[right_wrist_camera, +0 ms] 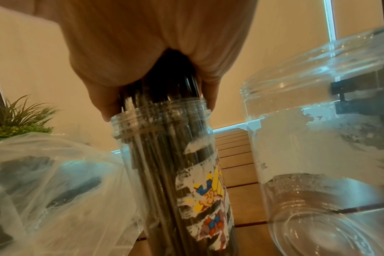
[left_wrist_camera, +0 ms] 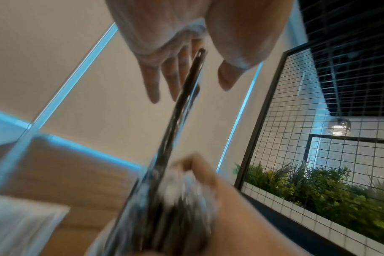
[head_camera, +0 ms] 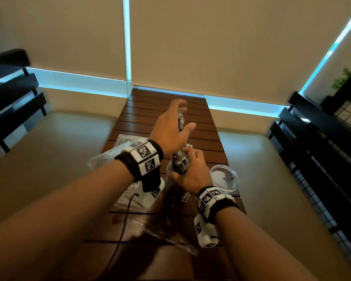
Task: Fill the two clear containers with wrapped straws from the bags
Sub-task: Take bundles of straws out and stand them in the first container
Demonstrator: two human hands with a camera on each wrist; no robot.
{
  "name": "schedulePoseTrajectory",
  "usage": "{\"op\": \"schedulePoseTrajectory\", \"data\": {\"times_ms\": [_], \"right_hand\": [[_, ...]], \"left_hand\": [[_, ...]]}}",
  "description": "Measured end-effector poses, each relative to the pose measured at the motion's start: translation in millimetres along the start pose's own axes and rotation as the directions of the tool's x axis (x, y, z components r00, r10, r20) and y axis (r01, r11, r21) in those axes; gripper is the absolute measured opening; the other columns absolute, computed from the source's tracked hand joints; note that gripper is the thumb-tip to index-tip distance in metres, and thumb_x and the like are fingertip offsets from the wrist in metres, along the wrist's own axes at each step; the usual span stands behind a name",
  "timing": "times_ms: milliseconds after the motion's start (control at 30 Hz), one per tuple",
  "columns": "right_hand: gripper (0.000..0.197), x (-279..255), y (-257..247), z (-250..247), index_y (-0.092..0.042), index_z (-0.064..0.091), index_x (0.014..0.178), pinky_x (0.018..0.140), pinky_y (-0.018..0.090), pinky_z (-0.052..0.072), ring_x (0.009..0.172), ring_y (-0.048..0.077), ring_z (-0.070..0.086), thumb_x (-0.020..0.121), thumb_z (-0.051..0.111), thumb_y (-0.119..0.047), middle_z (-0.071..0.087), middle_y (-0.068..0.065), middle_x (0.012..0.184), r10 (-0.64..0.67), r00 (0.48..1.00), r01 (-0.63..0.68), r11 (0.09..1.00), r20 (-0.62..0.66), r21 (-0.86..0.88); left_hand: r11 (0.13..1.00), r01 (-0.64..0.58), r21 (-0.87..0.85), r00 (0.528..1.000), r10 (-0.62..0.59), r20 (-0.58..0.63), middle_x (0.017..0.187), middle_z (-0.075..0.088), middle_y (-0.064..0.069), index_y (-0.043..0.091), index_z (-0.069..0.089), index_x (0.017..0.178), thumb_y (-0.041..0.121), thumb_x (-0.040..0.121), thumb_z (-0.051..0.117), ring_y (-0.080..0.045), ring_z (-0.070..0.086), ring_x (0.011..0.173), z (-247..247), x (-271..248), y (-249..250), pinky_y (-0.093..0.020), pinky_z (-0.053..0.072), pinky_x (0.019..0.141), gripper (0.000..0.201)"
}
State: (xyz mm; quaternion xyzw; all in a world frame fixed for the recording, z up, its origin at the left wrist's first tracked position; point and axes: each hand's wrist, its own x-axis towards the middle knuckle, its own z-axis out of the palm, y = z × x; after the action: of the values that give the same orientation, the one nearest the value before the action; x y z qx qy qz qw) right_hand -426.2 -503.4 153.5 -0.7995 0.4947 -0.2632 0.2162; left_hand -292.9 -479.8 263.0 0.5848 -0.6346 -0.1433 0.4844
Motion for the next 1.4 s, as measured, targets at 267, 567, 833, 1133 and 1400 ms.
{"op": "schedulePoseTrajectory", "data": {"times_ms": [267,567,833,1133,1400], "right_hand": [[0.08,1.4,4.3,0.2,-0.032,0.037,0.129,0.084,0.032,0.049,0.11,0.023,0.057,0.065,0.082,-0.05,0.039,-0.005,0.131,-0.015,1.0,0.015,1.0,0.01,0.025],[0.107,4.2,6.9,-3.2,-0.035,0.023,0.139,0.094,0.043,0.053,0.121,0.02,0.052,0.055,0.088,-0.049,0.038,-0.004,0.136,-0.003,0.999,-0.004,0.989,0.05,0.145],[0.102,13.1,13.5,-5.3,-0.037,0.033,0.144,0.101,0.036,0.05,0.13,0.008,0.042,0.057,0.086,-0.049,0.04,-0.011,0.14,-0.109,0.99,0.094,0.982,0.089,0.162],[0.085,24.7,9.9,-33.8,-0.026,0.029,0.15,0.112,0.05,0.035,0.139,0.026,0.028,0.074,0.063,-0.048,0.018,0.0,0.155,0.037,0.968,-0.088,0.975,0.247,0.202],[0.065,39.9,-31.1,-10.4,-0.023,0.047,0.141,0.106,0.052,0.037,0.133,0.029,0.04,0.096,0.028,-0.065,0.038,0.007,0.149,0.192,0.972,-0.171,0.973,0.135,-0.153]], "left_hand": [[0.842,-0.173,0.511,0.974,0.071,0.213,0.098,0.072,-0.007,0.011,0.064,0.111,0.025,0.101,0.04,-0.023,0.066,0.089,16.3,14.8,-13.9,-0.042,0.054,0.084,0.03],[0.859,-0.107,0.501,0.915,-0.112,0.387,0.15,0.043,-0.001,0.02,0.036,0.148,0.046,0.103,0.019,-0.022,0.031,0.143,32.5,-12.8,-39.7,-0.05,0.022,0.117,0.055],[0.808,-0.044,0.588,0.89,-0.236,0.391,0.157,0.031,-0.004,0.022,0.016,0.154,0.062,0.095,0.007,-0.024,0.023,0.147,56.6,-21.7,-61.2,-0.056,0.015,0.117,0.073],[0.682,0.607,-0.407,0.789,-0.459,0.408,0.153,0.032,-0.01,0.026,0.004,0.156,0.003,0.096,0.041,-0.024,0.048,0.122,23.6,-30.9,-73.0,-0.032,0.048,0.083,0.074],[0.964,0.188,0.189,0.793,-0.262,0.55,0.116,0.056,0.011,0.023,0.038,0.138,0.026,0.068,0.085,-0.012,0.058,0.104,39.9,-54.6,-76.4,-0.027,0.048,0.089,0.084]]}}
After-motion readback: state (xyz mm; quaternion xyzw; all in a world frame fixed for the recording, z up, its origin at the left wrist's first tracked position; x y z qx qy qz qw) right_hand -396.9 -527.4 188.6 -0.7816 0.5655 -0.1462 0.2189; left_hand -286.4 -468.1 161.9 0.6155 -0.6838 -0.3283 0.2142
